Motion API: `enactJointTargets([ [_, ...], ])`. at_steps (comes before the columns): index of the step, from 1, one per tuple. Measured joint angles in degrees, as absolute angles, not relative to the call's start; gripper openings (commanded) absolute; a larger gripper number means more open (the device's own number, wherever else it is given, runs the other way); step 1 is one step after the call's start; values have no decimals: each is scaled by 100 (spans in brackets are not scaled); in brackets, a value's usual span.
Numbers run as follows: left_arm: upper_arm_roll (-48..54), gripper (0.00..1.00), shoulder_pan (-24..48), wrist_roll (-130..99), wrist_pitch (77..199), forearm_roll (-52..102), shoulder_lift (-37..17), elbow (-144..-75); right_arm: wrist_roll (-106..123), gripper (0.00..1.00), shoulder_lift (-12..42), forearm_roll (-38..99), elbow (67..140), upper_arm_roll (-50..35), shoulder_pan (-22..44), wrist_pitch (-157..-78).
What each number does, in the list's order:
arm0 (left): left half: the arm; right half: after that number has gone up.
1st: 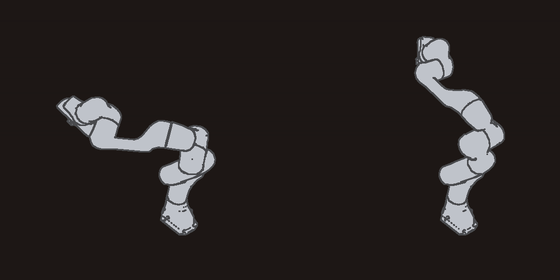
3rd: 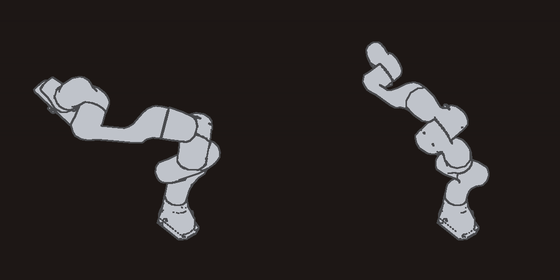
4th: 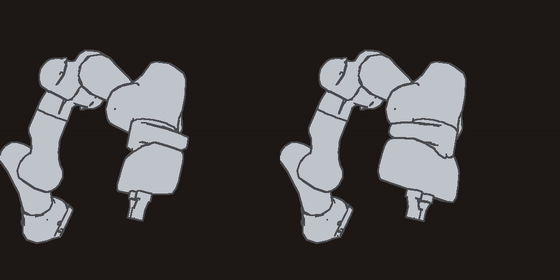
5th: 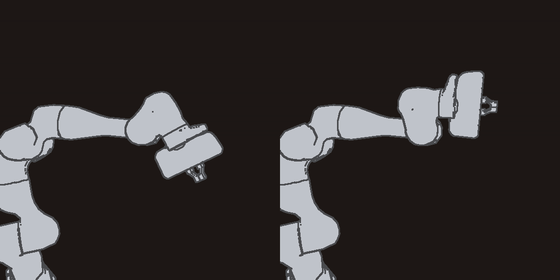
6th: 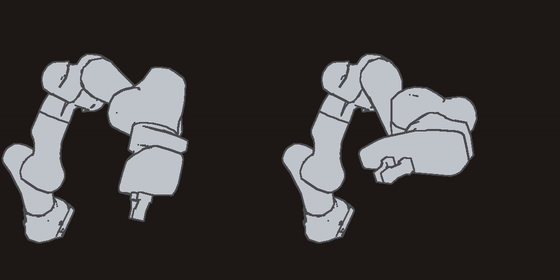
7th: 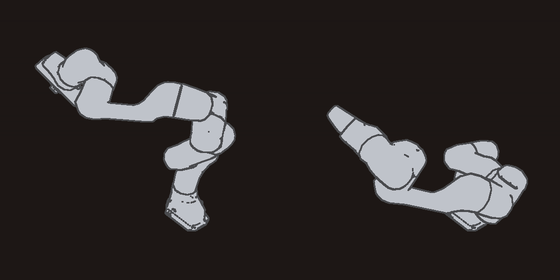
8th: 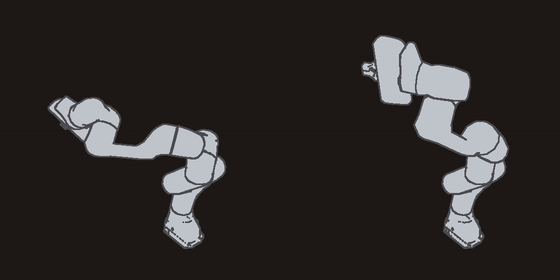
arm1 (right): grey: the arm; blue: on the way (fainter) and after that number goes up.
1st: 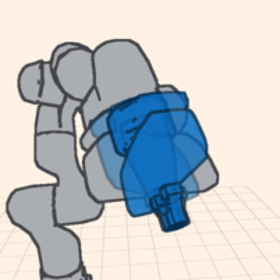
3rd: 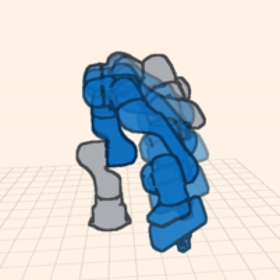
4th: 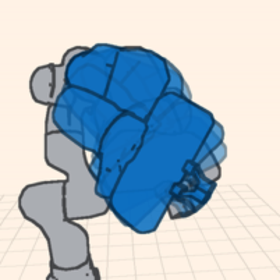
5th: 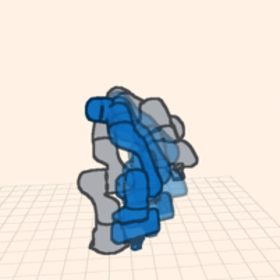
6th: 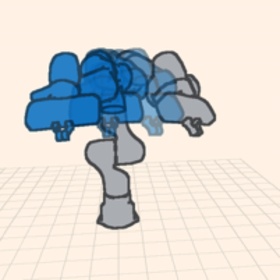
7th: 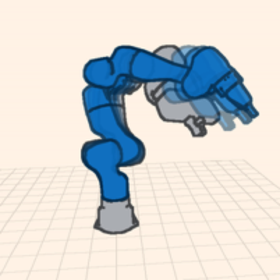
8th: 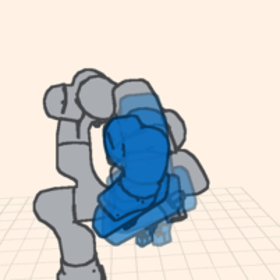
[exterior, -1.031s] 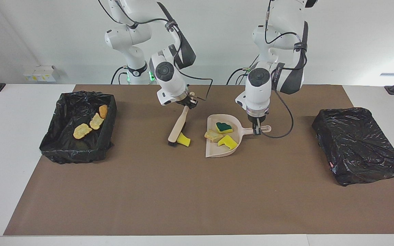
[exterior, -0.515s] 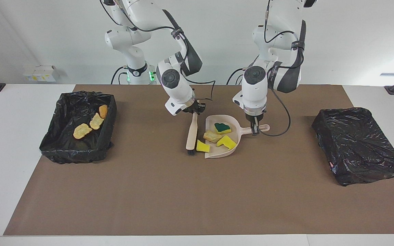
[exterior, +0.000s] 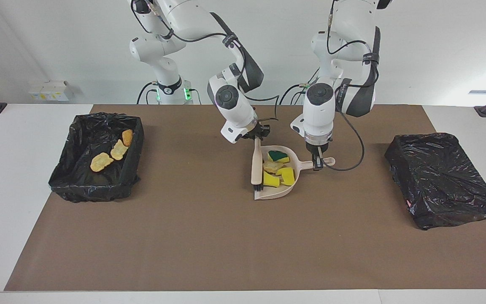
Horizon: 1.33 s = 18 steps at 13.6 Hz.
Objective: Sweep and dump trash in bin
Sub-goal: 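Lift the dustpan with the left gripper while the right gripper lowers the brush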
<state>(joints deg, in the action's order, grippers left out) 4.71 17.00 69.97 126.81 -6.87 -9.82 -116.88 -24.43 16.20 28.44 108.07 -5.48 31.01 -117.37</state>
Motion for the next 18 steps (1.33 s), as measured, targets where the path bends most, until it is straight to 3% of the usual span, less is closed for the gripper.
enactJointTargets([
  [6, 454, 0, 1239, 7868, 12793, 178, -980, -11667, -3716, 0, 1619, 2013, 10613, -543, 3088, -11593],
  [11, 439, 0, 1026, 8017, 12751, 258, -949, -11502, -3777, 0, 1573, 1974, 10567, -520, 3035, -10971],
  [14, 407, 0, 866, 8017, 12307, 258, -929, -11139, -3858, 0, 1366, 1971, 10855, -567, 3122, -10856],
  [18, 380, 0, 381, 8029, 12062, 258, -922, -10914, -4145, 0, 872, 2002, 11573, -609, 3745, -11066],
])
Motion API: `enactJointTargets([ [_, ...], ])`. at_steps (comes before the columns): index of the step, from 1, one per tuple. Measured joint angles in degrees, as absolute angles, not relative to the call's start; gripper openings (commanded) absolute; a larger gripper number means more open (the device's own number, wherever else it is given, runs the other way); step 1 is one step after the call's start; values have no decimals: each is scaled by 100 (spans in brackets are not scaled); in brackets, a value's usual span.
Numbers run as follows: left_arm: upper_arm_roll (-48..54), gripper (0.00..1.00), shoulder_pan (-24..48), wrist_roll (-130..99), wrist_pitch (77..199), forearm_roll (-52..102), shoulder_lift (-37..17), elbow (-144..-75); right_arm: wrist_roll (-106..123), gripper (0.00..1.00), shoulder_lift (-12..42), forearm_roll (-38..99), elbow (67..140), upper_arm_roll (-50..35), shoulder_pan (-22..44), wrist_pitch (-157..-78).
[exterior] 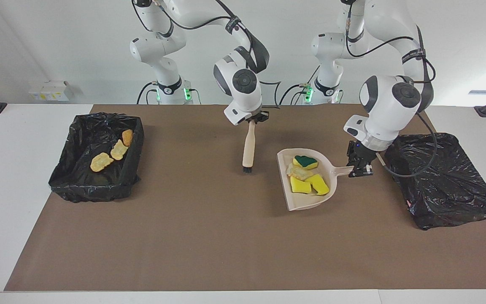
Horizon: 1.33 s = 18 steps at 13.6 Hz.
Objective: Sweep and dump trash in bin
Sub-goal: 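Lift the dustpan with the left gripper while the right gripper lowers the brush, then release the brush with the right gripper while the left gripper carries the dustpan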
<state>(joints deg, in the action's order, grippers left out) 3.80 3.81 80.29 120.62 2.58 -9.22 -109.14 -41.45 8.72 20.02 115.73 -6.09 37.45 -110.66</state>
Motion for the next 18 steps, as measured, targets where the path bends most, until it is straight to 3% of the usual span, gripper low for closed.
enactJointTargets([
  [5, 356, 0, -17, 8047, 11716, 217, -924, -10651, -4184, 0, 636, 2140, 12221, -622, 4409, -11562],
  [6, 353, 0, -116, 8048, 11652, 210, -924, -10594, -4184, 7, 637, 2141, 12339, -622, 4440, -11628],
  [7, 348, 0, -225, 8059, 11594, 176, -925, -10547, -4184, 21, 636, 2142, 12415, -618, 4440, -11673],
  [8, 345, 0, -321, 8075, 11547, 103, -926, -10500, -4184, 54, 633, 2145, 12427, -610, 4439, -11704],
  [9, 344, 0, -404, 8095, 11462, 25, -926, -10424, -4184, 100, 631, 2154, 12415, -603, 4437, -11718],
  [14, 327, 0, -1018, 8552, 11204, -77, -935, -10095, -4184, 100, 623, 2181, 11981, -564, 4282, -11719],
  [18, 316, 0, -1844, 9439, 10936, -77, -1140, -9631, -4171, 100, 565, 1995, 11312, -524, 3510, -11345],
])
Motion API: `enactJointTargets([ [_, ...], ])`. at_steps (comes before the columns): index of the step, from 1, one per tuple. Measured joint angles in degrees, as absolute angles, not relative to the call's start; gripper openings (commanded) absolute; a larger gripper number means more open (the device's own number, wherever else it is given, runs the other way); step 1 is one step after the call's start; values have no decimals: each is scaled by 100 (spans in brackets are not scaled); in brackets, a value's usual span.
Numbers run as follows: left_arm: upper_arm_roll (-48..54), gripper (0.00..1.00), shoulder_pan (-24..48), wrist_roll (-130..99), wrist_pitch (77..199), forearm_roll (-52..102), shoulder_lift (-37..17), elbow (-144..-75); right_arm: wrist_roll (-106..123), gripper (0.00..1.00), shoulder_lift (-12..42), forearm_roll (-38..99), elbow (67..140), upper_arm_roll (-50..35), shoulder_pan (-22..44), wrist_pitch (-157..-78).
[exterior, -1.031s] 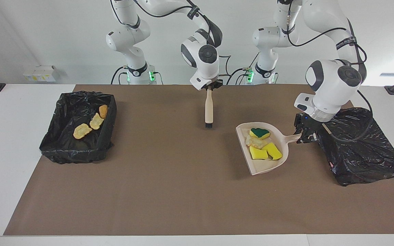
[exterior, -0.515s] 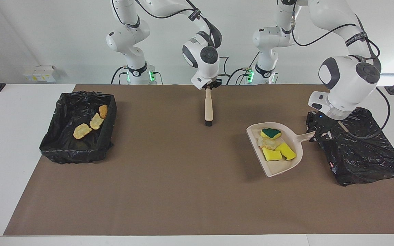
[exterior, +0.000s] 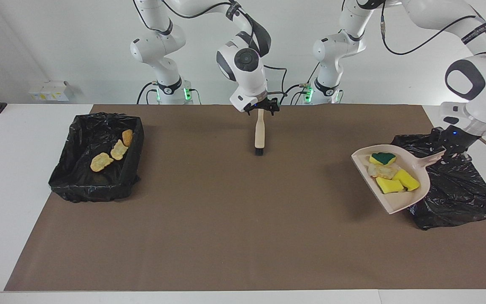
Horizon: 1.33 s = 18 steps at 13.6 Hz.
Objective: Sweep and dump trash in bin
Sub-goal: 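Release the brush with the right gripper while the left gripper carries the dustpan, then tip the dustpan over the black bag with the left gripper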
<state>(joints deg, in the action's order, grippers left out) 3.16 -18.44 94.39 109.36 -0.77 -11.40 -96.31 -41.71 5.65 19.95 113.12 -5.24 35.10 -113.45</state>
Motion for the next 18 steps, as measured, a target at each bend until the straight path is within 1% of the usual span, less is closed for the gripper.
enactJointTargets([
  [4, 313, 0, -2286, 10388, 10724, -319, -1501, -8943, -3789, 100, 522, 1024, 10692, -490, 2540, -10773],
  [7, 310, 0, -2521, 10792, 10710, -516, -1614, -8758, -3297, 100, 509, 170, 10262, -473, 1966, -10389],
  [9, 306, 0, -2645, 10930, 10691, -660, -1646, -8657, -2478, 100, 496, -2, 9845, -465, 1445, -9877],
  [12, 295, 0, -2837, 11219, 10455, -848, -1844, -8170, -1144, 100, 475, -85, 9268, -441, 676, -8886],
  [15, 292, 0, -2939, 11395, 10403, -1236, -2081, -7736, -658, 100, 464, -224, 8788, -436, 327, -8191],
  [18, 304, 0, -2946, 11412, 10553, -1844, -2159, -7591, -643, 100, 444, -255, 8493, -436, 168, -7971],
])
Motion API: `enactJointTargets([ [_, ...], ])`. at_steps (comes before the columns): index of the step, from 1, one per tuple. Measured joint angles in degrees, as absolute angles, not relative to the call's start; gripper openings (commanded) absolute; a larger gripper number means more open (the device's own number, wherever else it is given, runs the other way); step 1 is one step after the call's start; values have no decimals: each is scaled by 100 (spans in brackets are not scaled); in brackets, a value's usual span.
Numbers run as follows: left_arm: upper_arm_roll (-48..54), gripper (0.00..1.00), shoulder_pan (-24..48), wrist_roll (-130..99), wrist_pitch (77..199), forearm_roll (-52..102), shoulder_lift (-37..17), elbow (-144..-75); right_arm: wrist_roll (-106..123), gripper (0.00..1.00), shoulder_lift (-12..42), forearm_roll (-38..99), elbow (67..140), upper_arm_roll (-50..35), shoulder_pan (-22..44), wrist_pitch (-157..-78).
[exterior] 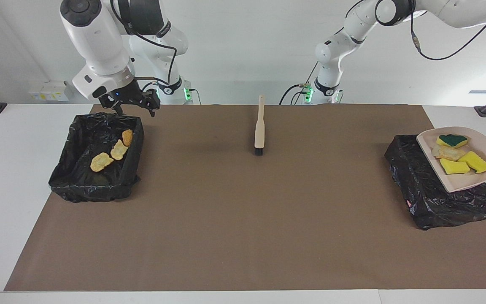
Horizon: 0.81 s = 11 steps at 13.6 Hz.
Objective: Sweep and dump trash in bin
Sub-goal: 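Tip the dustpan over the black bag with the left gripper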
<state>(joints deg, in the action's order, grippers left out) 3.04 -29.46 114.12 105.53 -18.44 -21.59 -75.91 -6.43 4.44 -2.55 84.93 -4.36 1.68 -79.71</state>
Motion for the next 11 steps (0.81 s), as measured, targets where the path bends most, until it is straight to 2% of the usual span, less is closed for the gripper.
enactJointTargets([
  [7, 389, 0, -2380, 10730, 11697, -4514, -2240, -7807, -858, 100, 402, -287, 8457, -434, 161, -7970],
  [11, 398, 0, -2138, 10127, 11987, -5842, -1805, -8463, -980, 100, 381, -288, 8463, -452, 162, -7970],
])
